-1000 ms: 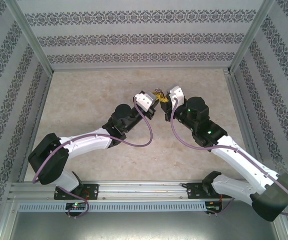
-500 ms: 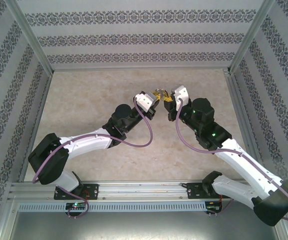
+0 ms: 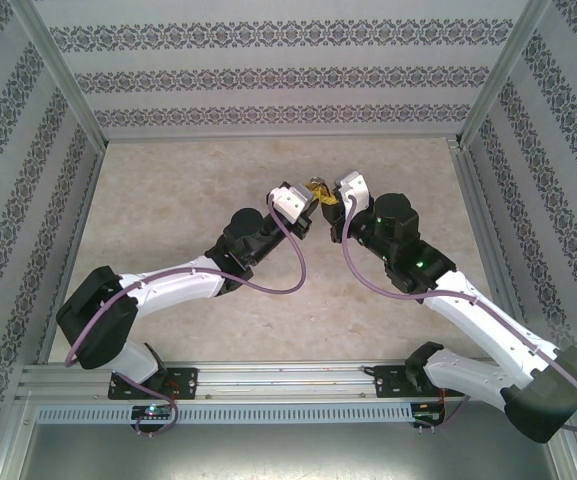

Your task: Put the keys on the keyring

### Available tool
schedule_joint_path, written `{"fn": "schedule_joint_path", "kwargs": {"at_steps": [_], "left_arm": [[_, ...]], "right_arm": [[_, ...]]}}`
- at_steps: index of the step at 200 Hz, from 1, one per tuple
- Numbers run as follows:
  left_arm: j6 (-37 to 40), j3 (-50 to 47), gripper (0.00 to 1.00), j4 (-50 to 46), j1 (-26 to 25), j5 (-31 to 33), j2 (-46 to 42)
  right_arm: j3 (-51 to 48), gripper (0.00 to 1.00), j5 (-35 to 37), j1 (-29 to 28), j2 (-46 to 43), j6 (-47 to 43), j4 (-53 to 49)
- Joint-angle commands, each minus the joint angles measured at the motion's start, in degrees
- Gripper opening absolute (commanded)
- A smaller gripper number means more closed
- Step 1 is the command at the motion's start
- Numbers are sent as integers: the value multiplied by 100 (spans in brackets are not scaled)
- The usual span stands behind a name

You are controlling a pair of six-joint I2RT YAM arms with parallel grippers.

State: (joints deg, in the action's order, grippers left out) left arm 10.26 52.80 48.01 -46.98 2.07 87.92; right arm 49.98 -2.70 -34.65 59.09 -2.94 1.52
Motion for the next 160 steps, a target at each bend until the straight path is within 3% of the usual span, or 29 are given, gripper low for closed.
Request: {"fn": "schedule_joint_path", "kwargs": {"at_steps": [1, 77, 144, 160], "left_arm": [[53, 120, 0, 212, -73, 63, -52], [945, 135, 0, 287, -18, 877, 303], [778, 55, 0, 231, 29, 1168, 475], [673, 55, 14, 187, 31, 1216, 498]], "right_arm": [[181, 0, 60, -46, -16, -9, 2], [358, 0, -88, 157, 149, 288, -551], [1144, 0, -69, 323, 736, 608, -1416], [1443, 0, -73, 369, 965, 662, -1714]]}}
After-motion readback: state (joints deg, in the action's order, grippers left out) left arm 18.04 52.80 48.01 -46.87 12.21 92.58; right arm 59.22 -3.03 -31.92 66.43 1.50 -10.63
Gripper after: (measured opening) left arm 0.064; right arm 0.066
